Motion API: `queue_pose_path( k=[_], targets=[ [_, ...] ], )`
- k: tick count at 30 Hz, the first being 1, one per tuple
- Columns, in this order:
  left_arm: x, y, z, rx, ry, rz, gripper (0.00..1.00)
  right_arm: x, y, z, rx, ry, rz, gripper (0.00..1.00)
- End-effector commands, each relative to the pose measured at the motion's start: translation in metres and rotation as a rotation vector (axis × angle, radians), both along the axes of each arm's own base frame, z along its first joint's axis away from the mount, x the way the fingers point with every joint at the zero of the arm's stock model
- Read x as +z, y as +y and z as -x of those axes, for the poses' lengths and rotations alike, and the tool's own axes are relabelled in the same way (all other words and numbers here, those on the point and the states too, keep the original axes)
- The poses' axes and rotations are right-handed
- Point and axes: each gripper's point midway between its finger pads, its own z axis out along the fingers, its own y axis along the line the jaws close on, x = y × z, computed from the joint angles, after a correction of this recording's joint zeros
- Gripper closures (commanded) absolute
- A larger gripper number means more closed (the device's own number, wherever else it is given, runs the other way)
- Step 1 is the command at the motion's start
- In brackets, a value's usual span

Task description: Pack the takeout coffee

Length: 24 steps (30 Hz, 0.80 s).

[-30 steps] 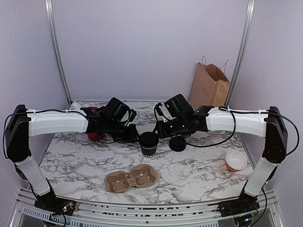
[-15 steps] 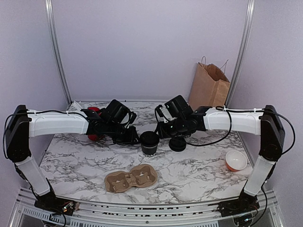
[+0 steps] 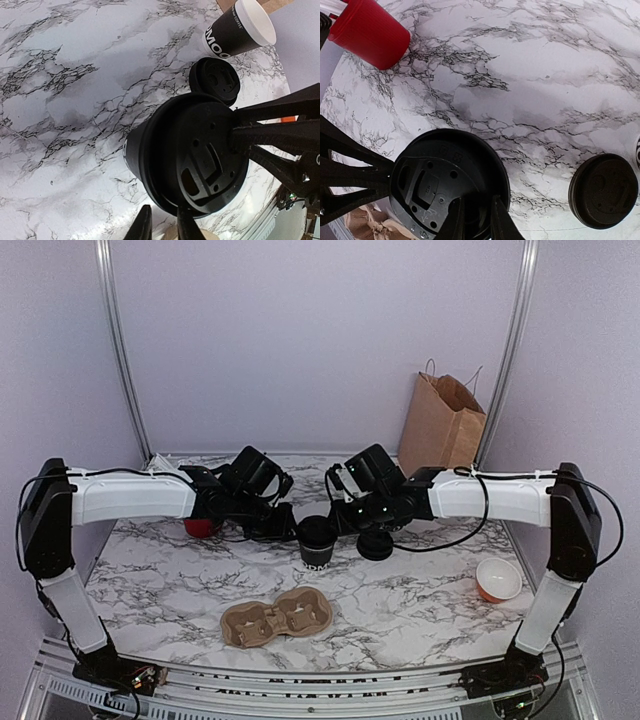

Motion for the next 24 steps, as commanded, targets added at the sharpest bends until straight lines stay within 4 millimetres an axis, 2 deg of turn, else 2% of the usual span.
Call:
queue_pose_path(
  k=[1, 6, 11, 18, 24],
  targets=[
    [0.004, -0.008, -0.012, -0.01, -0.024, 0.001, 0.82, 0.003, 0.011, 0.013, 0.018, 0.013, -0.027, 0.83],
    [0.0, -0.004, -0.018, -0.007, -0.021, -0.017, 0.82, 0.012, 0.012, 0.013, 0.008, 0.005, -0.047, 0.82],
    [-0.004, -0.004, -0.019, -0.015, -0.012, -0.022, 0.82, 0.011, 0.015, 0.014, 0.002, 0.011, -0.056, 0.81],
    [-0.017, -0.004, -0.011, -0.041, 0.027, -0.046, 0.82, -0.006, 0.014, 0.014, -0.007, 0.039, -0.026, 0.81],
    [-0.032, 0.003, 0.008, -0.07, 0.075, -0.073, 0.82, -0.022, 0.01, 0.019, -0.012, 0.064, -0.002, 0.83]
  ],
)
